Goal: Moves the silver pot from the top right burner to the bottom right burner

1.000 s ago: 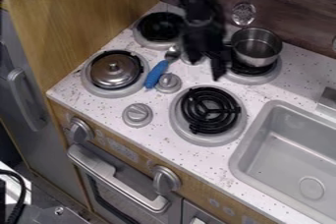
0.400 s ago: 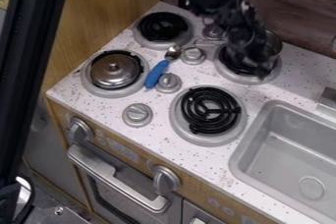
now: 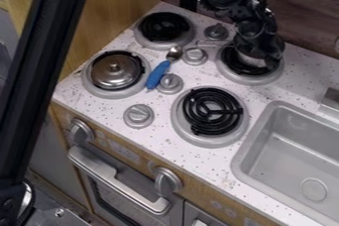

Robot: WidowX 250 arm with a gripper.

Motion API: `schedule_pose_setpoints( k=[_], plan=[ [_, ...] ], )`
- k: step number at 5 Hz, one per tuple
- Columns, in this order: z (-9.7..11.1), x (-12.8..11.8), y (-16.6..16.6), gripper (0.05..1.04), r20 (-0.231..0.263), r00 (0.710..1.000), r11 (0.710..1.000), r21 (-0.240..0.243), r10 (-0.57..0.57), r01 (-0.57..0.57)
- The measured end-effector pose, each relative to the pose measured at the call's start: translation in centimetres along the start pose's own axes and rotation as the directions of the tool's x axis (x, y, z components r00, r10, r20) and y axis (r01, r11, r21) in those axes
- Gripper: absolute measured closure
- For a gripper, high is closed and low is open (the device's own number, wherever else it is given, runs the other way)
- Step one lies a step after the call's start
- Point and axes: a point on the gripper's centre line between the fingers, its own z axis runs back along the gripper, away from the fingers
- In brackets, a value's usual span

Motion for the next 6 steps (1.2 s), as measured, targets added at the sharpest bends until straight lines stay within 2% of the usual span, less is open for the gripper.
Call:
schedule_pose_setpoints(
  k=[2,3,5,6],
  plan=[
    [-2.8,-0.7,0.0,0.085,-0.054,0.999,1.0,-0.01,-0.004,0.003],
    [-3.7,-1.1,-0.7,0.137,-0.087,0.996,1.0,-0.007,-0.014,0.014],
    [-3.8,-1.1,-1.1,0.704,-0.081,0.996,0.999,-0.002,-0.032,0.032],
    [-3.1,-1.7,-1.4,0.915,-0.085,0.996,1.0,-0.004,-0.026,0.026]
  ],
)
